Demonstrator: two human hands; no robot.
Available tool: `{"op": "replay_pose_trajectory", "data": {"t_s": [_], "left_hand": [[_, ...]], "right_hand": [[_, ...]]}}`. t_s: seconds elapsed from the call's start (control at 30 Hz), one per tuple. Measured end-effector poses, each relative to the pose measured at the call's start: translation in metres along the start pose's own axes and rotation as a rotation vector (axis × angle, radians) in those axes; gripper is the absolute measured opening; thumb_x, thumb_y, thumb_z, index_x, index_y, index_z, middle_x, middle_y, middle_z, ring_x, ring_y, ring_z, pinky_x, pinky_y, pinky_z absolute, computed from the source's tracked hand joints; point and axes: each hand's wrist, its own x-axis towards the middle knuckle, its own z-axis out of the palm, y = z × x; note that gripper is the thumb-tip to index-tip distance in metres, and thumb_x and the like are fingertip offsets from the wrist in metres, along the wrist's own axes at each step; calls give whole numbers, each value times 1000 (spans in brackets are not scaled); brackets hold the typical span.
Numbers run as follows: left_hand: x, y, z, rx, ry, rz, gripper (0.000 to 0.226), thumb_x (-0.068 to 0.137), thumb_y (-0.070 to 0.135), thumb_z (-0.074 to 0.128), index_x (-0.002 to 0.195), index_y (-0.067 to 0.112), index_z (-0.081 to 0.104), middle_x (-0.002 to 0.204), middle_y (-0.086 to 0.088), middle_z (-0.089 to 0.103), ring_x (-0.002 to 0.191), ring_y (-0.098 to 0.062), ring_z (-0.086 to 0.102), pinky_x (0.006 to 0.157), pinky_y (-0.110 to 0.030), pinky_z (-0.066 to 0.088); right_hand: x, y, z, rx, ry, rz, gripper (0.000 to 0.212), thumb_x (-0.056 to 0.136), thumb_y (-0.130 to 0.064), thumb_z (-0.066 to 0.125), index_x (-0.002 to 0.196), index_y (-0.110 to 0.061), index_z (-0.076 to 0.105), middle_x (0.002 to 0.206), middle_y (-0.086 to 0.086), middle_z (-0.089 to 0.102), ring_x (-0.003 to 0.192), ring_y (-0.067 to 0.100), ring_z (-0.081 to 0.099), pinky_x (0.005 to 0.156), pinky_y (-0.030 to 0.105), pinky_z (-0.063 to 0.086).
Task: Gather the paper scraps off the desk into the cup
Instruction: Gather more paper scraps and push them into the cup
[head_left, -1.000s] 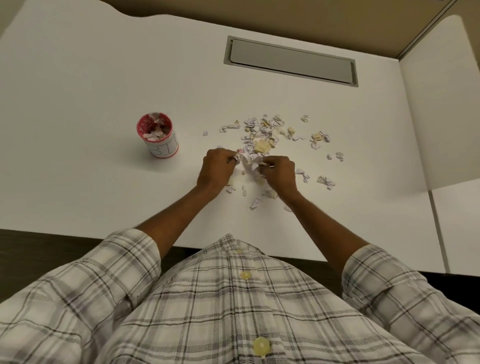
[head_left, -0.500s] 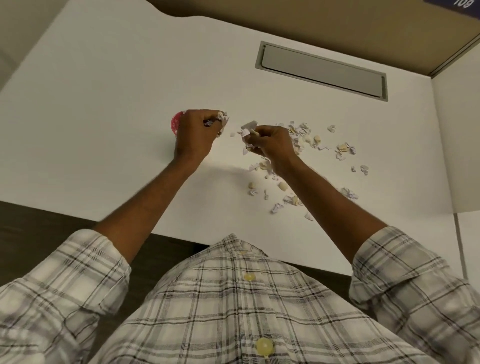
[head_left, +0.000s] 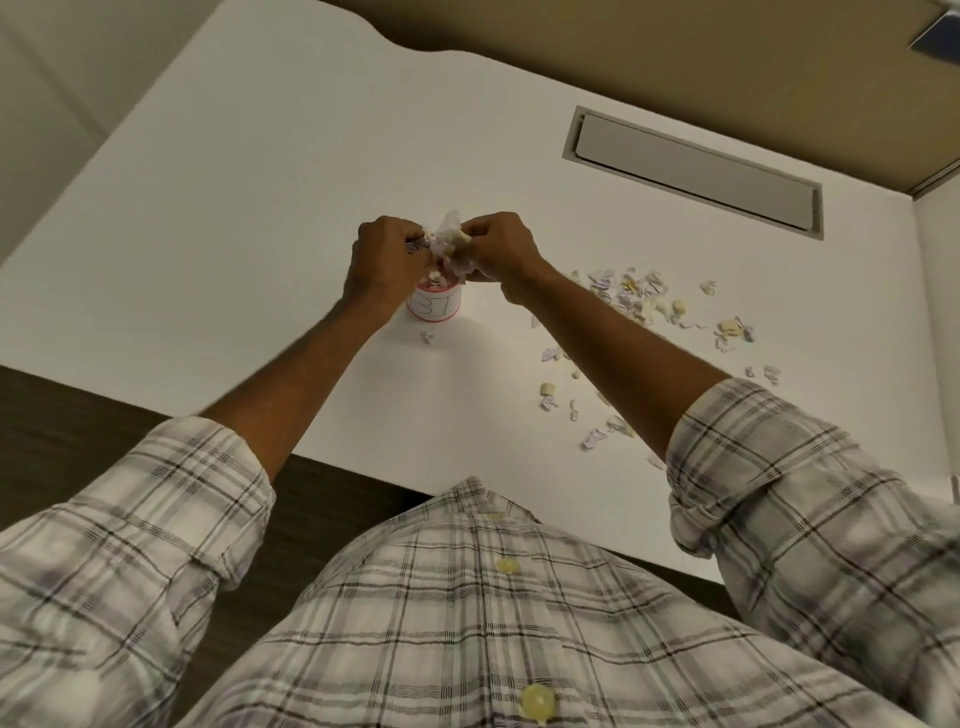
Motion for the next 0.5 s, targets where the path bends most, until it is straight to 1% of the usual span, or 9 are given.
{"op": "replay_pose_trajectory", "data": {"t_s": [0.07, 0.1, 0.17, 0.23, 0.3, 0.33, 0.4, 0.47, 0.5], "left_hand": [[2, 1, -3, -1, -22, -10, 20, 85, 25, 66, 88, 6, 74, 82, -12, 72, 79, -28, 69, 65, -35, 56], [3, 2, -4, -5, -35, -6, 23, 85, 28, 67, 91, 7, 75, 85, -11, 73, 80, -27, 69, 67, -36, 58], [4, 5, -8, -17, -62, 10, 29, 83, 35, 71, 98, 10, 76, 89, -8, 75, 81, -22, 70, 69, -35, 58], [6, 6, -10, -24, -74, 12, 32, 80, 35, 74, 101, 11, 76, 91, -8, 75, 82, -23, 70, 70, -35, 58], [7, 6, -11, -23, -87, 6, 32, 79, 31, 75, 103, 10, 76, 94, -10, 75, 85, -25, 70, 74, -38, 59], [8, 7, -11, -25, -94, 4, 31, 80, 28, 75, 104, 9, 75, 96, -10, 75, 87, -25, 70, 75, -38, 59], [8, 8, -12, -23, -105, 3, 29, 81, 20, 74, 108, 11, 74, 101, -10, 74, 91, -25, 69, 78, -34, 57], [8, 9, -13, -22, -112, 9, 30, 81, 17, 73, 111, 11, 73, 104, -10, 74, 93, -25, 69, 79, -31, 56], [8, 10, -14, -23, -117, 14, 31, 82, 15, 72, 113, 11, 73, 106, -10, 73, 95, -25, 69, 80, -31, 55]], "right_hand": [[2, -6, 2, -17, -11, 13, 35, 71, 8, 80, 104, -2, 78, 97, 16, 76, 86, 26, 75, 75, 37, 66], [3, -9, 3, -21, -10, 11, 32, 73, 6, 80, 104, -3, 77, 96, 14, 75, 82, 23, 73, 74, 35, 65], [3, -13, 4, -40, 1, 7, 28, 77, 3, 78, 104, -5, 76, 94, 9, 73, 76, 16, 69, 74, 33, 65], [3, -16, 5, -64, 0, 15, 27, 77, 5, 76, 102, -6, 76, 97, 10, 72, 79, 16, 67, 78, 34, 64], [3, -19, 6, -80, -13, 33, 24, 77, 8, 70, 95, -7, 75, 100, 13, 73, 81, 18, 66, 81, 37, 63], [2, -20, 6, -81, -14, 40, 23, 78, 9, 66, 93, -6, 75, 101, 15, 74, 78, 18, 66, 81, 37, 63], [4, -23, 8, -78, -13, 45, 26, 80, 9, 58, 96, -2, 75, 104, 15, 74, 75, 18, 67, 77, 36, 63], [6, -24, 9, -71, -14, 50, 31, 82, 8, 55, 102, -2, 76, 106, 14, 74, 81, 22, 71, 74, 35, 64], [6, -25, 8, -70, -8, 50, 32, 84, 7, 54, 105, -3, 76, 107, 12, 74, 87, 24, 72, 75, 36, 65]]}}
